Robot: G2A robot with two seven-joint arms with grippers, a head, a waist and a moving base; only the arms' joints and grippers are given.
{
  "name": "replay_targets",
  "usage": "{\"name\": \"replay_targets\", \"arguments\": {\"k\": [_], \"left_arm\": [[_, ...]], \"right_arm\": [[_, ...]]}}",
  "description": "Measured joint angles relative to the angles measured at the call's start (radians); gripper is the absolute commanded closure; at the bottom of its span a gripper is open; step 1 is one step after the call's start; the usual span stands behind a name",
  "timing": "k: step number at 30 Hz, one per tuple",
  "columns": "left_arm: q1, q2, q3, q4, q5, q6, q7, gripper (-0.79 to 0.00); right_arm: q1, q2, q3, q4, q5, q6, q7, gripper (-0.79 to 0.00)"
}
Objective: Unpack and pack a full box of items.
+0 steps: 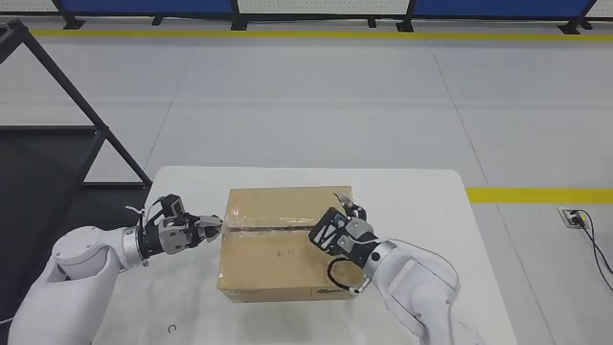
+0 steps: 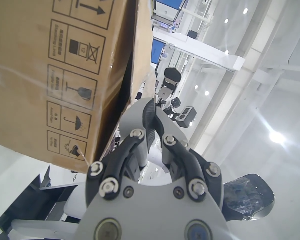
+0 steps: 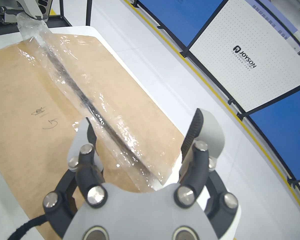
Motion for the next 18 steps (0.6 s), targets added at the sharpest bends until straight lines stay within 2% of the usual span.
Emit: {"name": "replay_targets", "arguments": {"k": [8, 11, 18], "left_arm": [[-0.014, -0.002, 0.015, 0.028, -0.01, -0.005, -0.005, 0.0], [-0.02, -0.003, 0.021, 0.036, -0.013, -0.007, -0.007, 0.0], [-0.032, -0.004, 0.034, 0.052, -0.017, -0.012, -0.015, 0.0]], "right_arm": [[0.001, 0.0, -0.001, 0.0, -0.003, -0.001, 0.002, 0.0], [-0.008, -0.001, -0.007, 0.004, 0.03, -0.003, 0.005, 0.0], [0.048, -0.016, -0.053, 0.06, 0.135, 0.017, 0.061, 0.0]]}}
